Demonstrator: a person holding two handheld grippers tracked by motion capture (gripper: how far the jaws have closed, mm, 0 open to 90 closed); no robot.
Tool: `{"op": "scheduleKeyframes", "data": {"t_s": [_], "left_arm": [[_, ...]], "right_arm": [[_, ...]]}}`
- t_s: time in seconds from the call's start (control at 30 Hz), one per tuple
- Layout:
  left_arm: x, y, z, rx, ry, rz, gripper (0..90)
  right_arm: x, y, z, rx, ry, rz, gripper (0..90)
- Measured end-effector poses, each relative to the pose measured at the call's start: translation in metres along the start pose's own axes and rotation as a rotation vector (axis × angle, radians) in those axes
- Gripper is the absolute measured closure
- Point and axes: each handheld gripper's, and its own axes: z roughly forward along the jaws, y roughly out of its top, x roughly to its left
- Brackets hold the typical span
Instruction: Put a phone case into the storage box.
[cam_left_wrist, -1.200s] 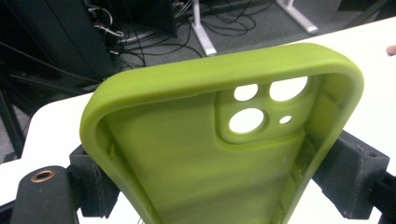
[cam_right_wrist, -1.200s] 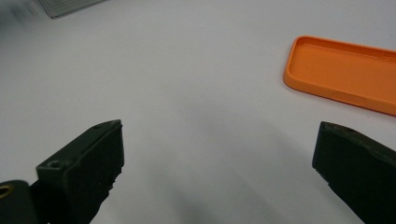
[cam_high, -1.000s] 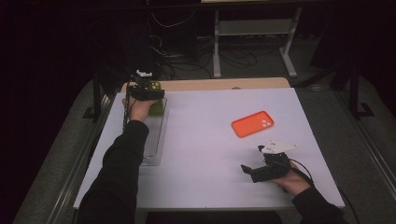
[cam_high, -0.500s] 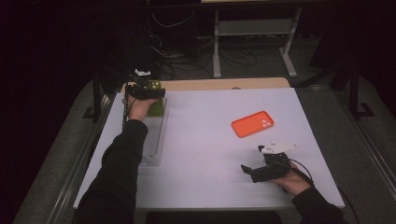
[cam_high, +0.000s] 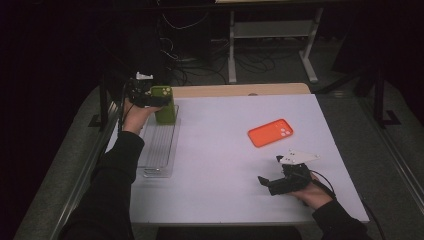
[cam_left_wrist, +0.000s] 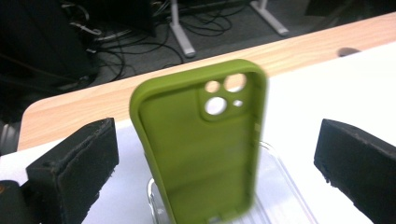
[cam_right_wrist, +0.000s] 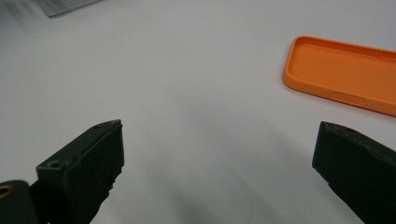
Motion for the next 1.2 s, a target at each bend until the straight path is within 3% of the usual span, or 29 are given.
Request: {"op": "scheduleKeyframes", "data": {"t_s": [0.1, 0.4, 0.8, 1.03, 1.07, 1.2], "left_arm": [[-0.004, -0.003, -0.01, 0.007, -0.048, 0.01, 0.0], [-0.021, -0.016, -0.028, 0.008, -0.126, 0.055, 0.0], [-0.067, -0.021, -0.052, -0.01, -0.255, 0.157, 0.0], [-0.098, -0.029, -0.053, 0.004, -0.334, 0.22, 0.0], [-0.103, -0.03, -0.053, 0.001, -0.35, 0.205, 0.0], [-0.119, -0.036, -0.05, 0.003, -0.393, 0.228, 0.0]], "right_arm": [[0.0, 0.001, 0.0, -0.003, 0.0, 0.001, 1.2], [0.001, 0.0, 0.0, 0.001, -0.002, -0.006, 1.2], [0.001, 0.0, 0.0, 0.003, -0.006, -0.007, 1.2], [0.002, 0.001, -0.001, 0.007, -0.003, 0.002, 1.2], [0.002, 0.001, 0.0, 0.007, -0.002, 0.002, 1.2], [0.002, 0.001, 0.0, 0.004, 0.002, -0.003, 1.2]]}}
